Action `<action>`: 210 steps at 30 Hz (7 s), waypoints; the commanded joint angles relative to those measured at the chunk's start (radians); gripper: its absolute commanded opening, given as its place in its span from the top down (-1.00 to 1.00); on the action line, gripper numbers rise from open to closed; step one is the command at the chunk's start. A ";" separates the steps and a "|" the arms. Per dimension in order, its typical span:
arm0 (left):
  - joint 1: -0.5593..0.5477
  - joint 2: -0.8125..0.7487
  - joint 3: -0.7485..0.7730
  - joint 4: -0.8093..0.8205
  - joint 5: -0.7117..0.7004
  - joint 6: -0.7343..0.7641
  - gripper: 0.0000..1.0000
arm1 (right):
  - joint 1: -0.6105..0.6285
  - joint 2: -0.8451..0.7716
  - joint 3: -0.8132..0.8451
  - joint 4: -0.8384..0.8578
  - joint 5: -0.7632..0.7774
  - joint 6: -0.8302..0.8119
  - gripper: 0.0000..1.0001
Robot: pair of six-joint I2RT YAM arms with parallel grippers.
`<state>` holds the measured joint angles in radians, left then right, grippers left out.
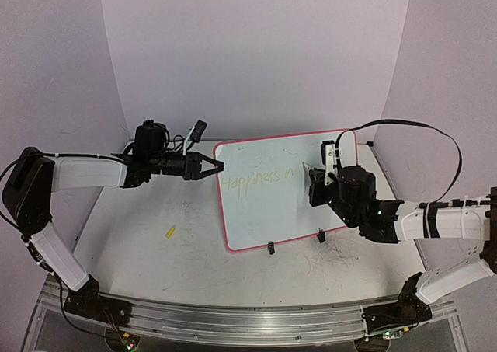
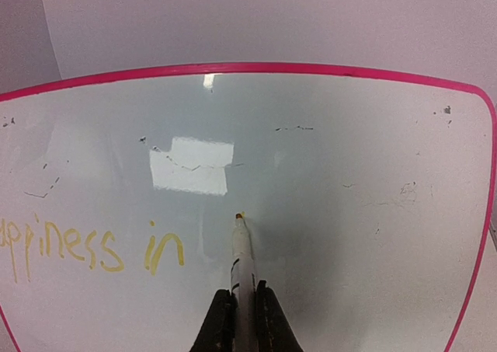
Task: Write a sentence on the whiteboard
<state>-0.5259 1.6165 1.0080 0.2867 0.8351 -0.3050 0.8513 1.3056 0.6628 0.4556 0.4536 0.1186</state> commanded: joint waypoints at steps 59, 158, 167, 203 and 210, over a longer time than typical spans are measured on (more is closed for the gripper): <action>-0.008 -0.020 0.028 -0.055 -0.031 0.038 1.00 | -0.030 -0.038 -0.056 0.041 0.028 0.090 1.00; -0.013 -0.023 0.030 -0.061 -0.036 0.046 1.00 | -0.034 -0.128 -0.047 -0.002 -0.038 0.106 1.00; -0.013 -0.023 0.029 -0.062 -0.035 0.046 1.00 | -0.054 -0.080 -0.020 0.023 -0.026 0.085 1.00; -0.014 -0.020 0.030 -0.065 -0.036 0.048 1.00 | -0.063 -0.087 -0.093 -0.033 0.002 0.137 1.00; -0.014 -0.025 0.030 -0.067 -0.036 0.049 1.00 | -0.064 -0.055 -0.046 0.006 0.022 0.106 1.00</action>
<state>-0.5320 1.6165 1.0134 0.2703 0.8291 -0.2928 0.7918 1.2289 0.5629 0.4332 0.4323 0.2444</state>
